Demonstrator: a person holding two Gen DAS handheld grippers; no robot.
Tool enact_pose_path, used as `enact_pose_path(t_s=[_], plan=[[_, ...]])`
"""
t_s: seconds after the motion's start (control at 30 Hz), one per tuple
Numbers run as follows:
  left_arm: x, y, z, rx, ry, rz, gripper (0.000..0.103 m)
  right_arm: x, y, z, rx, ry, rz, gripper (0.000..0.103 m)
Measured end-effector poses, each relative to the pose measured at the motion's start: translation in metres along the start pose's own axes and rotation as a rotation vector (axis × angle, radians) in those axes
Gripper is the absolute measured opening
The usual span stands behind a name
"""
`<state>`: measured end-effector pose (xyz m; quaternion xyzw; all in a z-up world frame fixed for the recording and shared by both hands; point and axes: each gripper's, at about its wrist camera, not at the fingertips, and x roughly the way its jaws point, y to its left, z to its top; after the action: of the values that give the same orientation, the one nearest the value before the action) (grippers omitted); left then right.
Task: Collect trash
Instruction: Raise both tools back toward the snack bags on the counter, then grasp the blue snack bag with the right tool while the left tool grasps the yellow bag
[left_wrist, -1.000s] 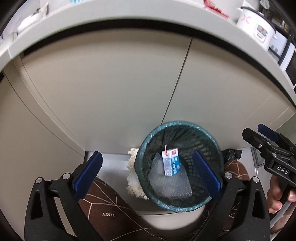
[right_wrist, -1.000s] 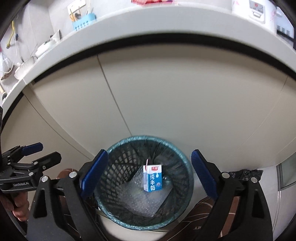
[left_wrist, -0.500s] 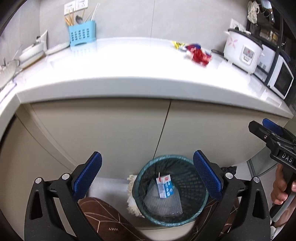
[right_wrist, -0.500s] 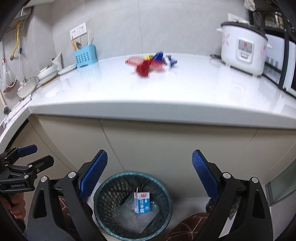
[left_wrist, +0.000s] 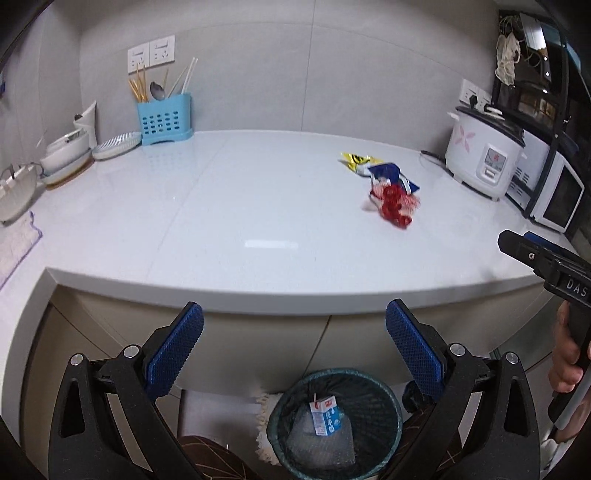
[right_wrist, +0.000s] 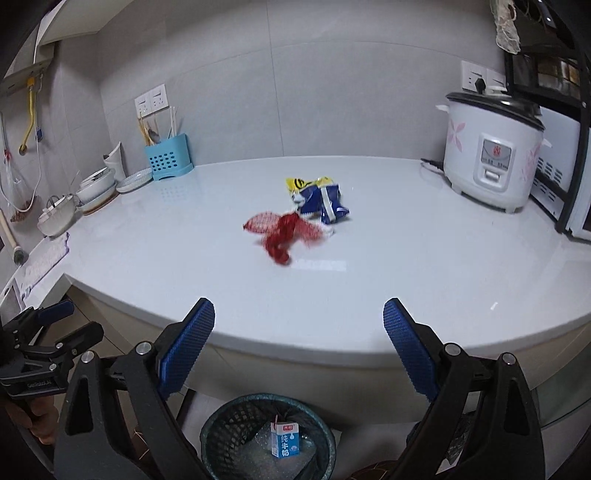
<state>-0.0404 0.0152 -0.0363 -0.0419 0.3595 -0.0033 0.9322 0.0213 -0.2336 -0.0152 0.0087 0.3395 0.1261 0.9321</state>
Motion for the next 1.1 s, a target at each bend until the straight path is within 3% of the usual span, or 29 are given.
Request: enact_pose_path(t_s=[0.4, 0.73, 1.1], plan=[[0.032, -0.004, 0.058, 0.025, -0.009, 0.002, 0.097, 0.052, -0.009, 0.068, -0.032, 0.022, -0.031, 0.089], [0.092, -0.007, 0.111, 0.028, 0.012, 0.004, 0.097, 0.142, -0.018, 0.108, -0.011, 0.114, -0.027, 0.078], [0.152, -0.004, 0.128, 0.027, 0.064, -0.005, 0.097, 0.234, -0.034, 0.128, 0.034, 0.258, -0.040, 0.067]])
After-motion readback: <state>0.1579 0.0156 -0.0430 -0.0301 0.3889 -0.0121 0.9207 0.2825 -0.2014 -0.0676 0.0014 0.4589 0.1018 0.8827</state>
